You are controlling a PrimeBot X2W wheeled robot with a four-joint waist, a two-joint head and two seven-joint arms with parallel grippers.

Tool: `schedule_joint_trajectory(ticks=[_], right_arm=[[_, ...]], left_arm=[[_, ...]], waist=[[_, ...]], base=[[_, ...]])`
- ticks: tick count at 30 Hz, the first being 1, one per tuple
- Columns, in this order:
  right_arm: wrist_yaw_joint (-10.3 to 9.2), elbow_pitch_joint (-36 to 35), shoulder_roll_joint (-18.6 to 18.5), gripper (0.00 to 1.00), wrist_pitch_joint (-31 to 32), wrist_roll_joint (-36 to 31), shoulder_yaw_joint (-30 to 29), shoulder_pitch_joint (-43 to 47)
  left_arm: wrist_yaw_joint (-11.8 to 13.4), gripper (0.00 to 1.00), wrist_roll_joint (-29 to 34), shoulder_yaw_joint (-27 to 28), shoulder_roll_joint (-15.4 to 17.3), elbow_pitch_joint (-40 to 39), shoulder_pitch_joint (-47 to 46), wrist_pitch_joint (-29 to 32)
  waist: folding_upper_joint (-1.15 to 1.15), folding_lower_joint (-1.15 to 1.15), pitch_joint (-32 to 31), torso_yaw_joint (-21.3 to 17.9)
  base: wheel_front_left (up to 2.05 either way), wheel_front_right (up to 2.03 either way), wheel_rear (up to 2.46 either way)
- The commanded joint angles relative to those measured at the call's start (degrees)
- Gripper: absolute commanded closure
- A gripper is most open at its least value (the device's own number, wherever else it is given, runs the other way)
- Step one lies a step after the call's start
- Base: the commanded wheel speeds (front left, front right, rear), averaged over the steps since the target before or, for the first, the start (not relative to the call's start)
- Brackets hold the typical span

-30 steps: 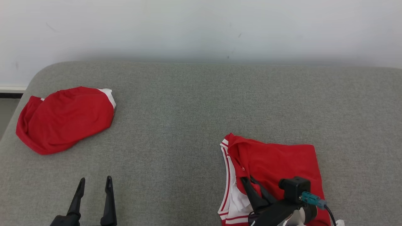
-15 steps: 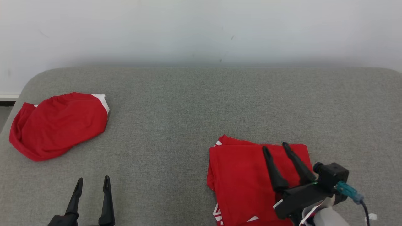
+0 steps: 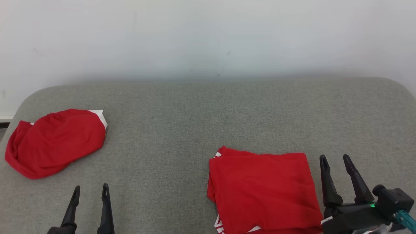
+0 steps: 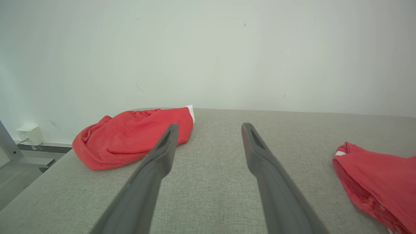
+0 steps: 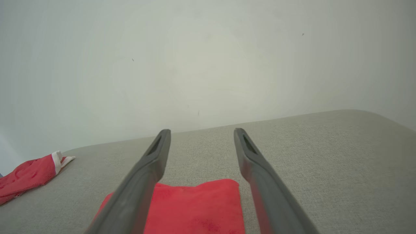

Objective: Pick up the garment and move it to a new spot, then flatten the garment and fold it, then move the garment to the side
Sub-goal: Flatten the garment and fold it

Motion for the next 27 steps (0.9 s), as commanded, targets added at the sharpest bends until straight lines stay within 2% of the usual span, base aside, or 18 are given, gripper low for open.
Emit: schedule_joint_trajectory(ticks=[1,11,27], right_arm=[[-0.16,-0.5,0.3,0.00,-0.1,-0.5,-0.4,0.9],[-0.16,-2.9,1.6,0.00,-0.1,-2.5,-2.8,6.5],[-0.16,-3.2,2.6,0.00,-0.1,-4.4,-3.4,9.7]], left_arm=[[-0.1,0.00,0.5,0.0,-0.1,-0.3,0.9,-0.2],[-0.7,0.00,1.6,-1.2,0.4,-1.1,2.1,-0.2],[-1.2,0.00,-0.8,-5.0,3.5,-2.1,5.6,-0.2]], waist=[[0.00,0.00,-0.5,-0.5],[0.00,0.00,-2.2,-1.2],[0.00,0.00,-3.5,1.3]], base=[[0.00,0.00,0.00],[0.00,0.00,0.00],[0.00,0.00,0.00]])
